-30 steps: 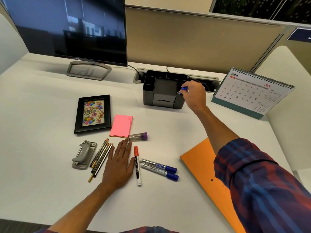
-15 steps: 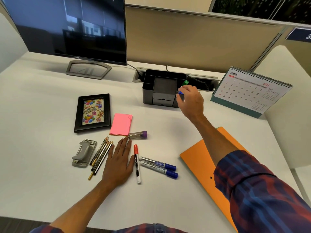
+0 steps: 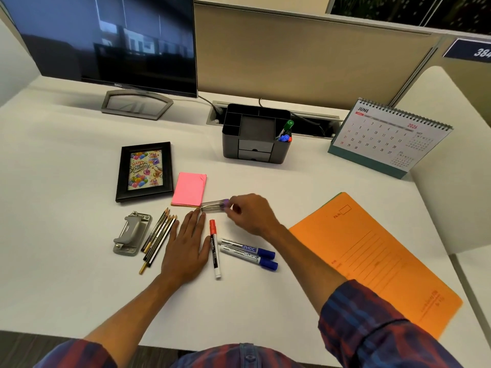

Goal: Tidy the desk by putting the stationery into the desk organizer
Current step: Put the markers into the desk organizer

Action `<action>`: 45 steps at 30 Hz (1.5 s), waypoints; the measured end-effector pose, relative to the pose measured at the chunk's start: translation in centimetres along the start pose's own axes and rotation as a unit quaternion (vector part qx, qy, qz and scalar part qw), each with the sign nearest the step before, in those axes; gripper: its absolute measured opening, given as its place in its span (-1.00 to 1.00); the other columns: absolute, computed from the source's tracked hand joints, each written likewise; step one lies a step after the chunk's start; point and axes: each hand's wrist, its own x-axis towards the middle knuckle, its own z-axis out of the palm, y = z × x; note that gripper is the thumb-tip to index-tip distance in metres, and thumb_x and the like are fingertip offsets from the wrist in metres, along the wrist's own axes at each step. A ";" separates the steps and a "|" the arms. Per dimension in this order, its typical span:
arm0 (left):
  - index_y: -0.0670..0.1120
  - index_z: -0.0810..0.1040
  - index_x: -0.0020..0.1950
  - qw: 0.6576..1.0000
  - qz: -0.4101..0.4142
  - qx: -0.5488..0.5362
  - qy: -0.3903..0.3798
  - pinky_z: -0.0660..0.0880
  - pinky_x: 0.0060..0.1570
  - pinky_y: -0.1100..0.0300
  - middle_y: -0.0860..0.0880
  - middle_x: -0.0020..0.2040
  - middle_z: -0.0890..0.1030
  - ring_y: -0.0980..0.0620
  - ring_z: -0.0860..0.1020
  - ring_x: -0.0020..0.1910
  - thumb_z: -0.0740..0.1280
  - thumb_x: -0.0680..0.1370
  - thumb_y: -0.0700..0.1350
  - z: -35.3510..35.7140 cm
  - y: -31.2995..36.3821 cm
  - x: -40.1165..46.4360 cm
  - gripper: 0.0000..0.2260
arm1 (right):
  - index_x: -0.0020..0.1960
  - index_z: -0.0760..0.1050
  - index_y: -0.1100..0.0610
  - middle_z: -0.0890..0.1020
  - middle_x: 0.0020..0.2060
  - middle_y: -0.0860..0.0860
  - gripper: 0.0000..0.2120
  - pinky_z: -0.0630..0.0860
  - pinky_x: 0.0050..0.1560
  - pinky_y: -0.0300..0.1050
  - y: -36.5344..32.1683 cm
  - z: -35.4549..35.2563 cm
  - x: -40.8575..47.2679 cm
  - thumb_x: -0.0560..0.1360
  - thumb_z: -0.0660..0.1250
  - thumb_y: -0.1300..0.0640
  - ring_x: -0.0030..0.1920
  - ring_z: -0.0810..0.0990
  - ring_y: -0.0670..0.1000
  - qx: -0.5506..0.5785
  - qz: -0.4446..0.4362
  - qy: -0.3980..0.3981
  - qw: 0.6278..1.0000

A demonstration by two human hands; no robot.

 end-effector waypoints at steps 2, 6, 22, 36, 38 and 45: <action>-0.08 0.09 0.59 1.000 0.000 0.000 -0.001 -0.13 0.51 0.01 -0.05 0.59 0.12 0.01 0.05 0.57 -0.06 0.62 0.14 0.0 0.0 0.0 -0.43 | 0.02 0.63 0.04 0.69 -0.19 -0.03 -0.73 0.50 -0.14 -0.12 -1.2 1.0 -0.3 0.55 0.29 -0.12 -0.17 0.60 0.00 -0.012 0.003 -0.031 0.999; -0.07 0.09 0.59 1.000 -0.002 -0.002 -0.001 -0.12 0.51 0.01 -0.05 0.59 0.12 0.01 0.06 0.57 -0.06 0.61 0.13 0.0 0.1 0.0 -0.42 | 0.03 0.60 0.02 0.68 -0.16 -0.04 -0.63 0.49 -0.10 -0.08 -2.7 2.7 -0.7 0.51 0.25 -0.24 -0.11 0.62 0.03 -0.043 0.033 -0.066 0.996; -0.08 0.10 0.59 1.000 -0.004 -0.006 0.002 -0.05 0.52 -0.04 -0.06 0.59 0.12 0.01 0.04 0.57 -0.09 0.60 0.14 0.0 0.2 0.0 -0.41 | -0.12 0.56 0.12 0.64 -0.24 0.02 -0.76 0.53 -0.19 -0.05 -4.5 3.0 0.0 0.38 0.39 -0.05 -0.21 0.57 0.06 0.094 0.188 -0.025 0.977; -0.09 0.04 0.60 1.000 0.004 0.007 -0.002 -0.11 0.51 -0.01 -0.05 0.60 0.05 0.01 0.00 0.57 -0.07 0.60 0.11 0.0 0.2 0.0 -0.42 | -0.10 0.55 0.13 0.65 -0.30 0.03 -0.93 0.60 -0.19 0.06 1.9 -8.7 4.3 0.46 0.39 0.14 -0.26 0.64 0.02 0.231 0.153 0.339 0.899; -0.09 0.07 0.59 1.000 0.002 0.005 -0.002 -0.08 0.51 -0.03 -0.06 0.60 0.08 0.00 0.03 0.57 -0.06 0.60 0.11 0.0 0.2 0.0 -0.42 | -0.08 0.55 0.14 0.65 -0.28 -0.03 -0.93 0.62 -0.16 -0.01 2.8 -10.7 5.0 0.48 0.39 0.14 -0.26 0.64 -0.07 0.224 0.135 0.394 0.881; -0.08 0.06 0.59 1.000 0.001 0.004 -0.003 -0.07 0.51 -0.02 -0.04 0.60 0.08 0.01 0.02 0.57 -0.05 0.60 0.10 0.0 0.2 0.0 -0.42 | 0.08 0.55 0.14 0.67 -0.15 -0.03 -0.83 0.60 -0.11 -0.31 5.8 -15.4 7.0 0.52 0.40 0.11 -0.16 0.65 -0.13 0.105 0.104 0.450 0.881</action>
